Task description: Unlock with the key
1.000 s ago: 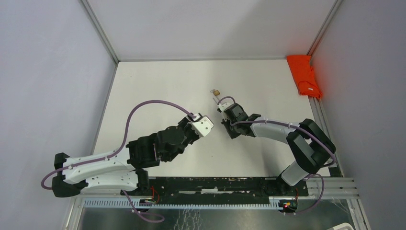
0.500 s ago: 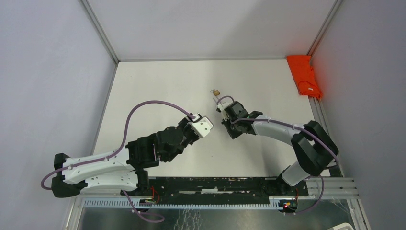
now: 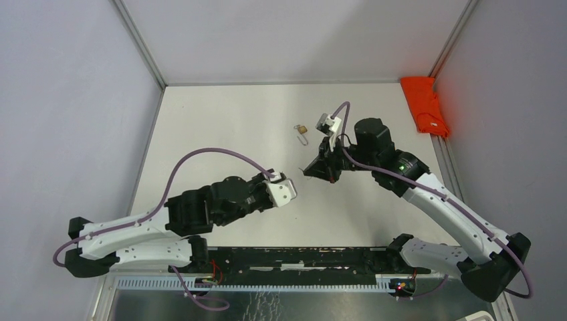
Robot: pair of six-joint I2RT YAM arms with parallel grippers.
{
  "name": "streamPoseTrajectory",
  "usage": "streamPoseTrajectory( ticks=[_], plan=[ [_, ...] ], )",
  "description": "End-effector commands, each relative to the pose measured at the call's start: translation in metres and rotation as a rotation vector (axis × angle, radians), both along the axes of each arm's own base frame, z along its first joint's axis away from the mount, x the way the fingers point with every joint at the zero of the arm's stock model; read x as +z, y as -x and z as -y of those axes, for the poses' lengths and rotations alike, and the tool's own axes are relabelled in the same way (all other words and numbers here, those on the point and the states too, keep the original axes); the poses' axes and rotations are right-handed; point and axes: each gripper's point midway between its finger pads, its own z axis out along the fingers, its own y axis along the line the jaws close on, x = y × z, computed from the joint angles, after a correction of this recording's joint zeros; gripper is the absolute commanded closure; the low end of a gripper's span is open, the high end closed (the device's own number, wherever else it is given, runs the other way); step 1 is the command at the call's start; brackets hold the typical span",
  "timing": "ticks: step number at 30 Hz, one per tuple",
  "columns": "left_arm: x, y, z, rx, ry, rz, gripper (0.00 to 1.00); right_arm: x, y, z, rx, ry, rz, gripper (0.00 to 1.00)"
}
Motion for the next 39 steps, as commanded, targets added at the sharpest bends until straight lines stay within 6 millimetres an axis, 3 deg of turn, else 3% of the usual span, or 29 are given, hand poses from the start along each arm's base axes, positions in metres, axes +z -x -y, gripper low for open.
streamPoseTrajectory(
  ticks=[1,6,11,22,33,39],
  plan=[
    [0.039,0.022,-0.002,-0.16,0.043,0.047,0.98,0.015,0.043,-0.005,0.185,-0.081,-0.111,1.0],
    [0.016,0.036,0.002,-0.249,-0.088,-0.019,0.98,0.012,0.057,-0.003,0.236,-0.06,-0.173,1.0],
    [-0.012,0.035,-0.002,-0.255,-0.23,-0.045,0.98,0.02,0.065,-0.001,0.282,-0.047,-0.192,1.0],
    [-0.019,0.036,-0.006,-0.269,-0.263,-0.028,0.98,-0.009,0.081,-0.008,0.359,-0.101,-0.339,1.0],
    [-0.038,0.056,0.01,-0.361,-0.314,-0.074,0.98,-0.007,0.089,-0.024,0.44,-0.14,-0.393,1.0],
    [-0.039,0.057,0.015,-0.359,-0.337,-0.058,0.98,-0.017,0.099,-0.028,0.465,-0.132,-0.437,1.0]
  ],
)
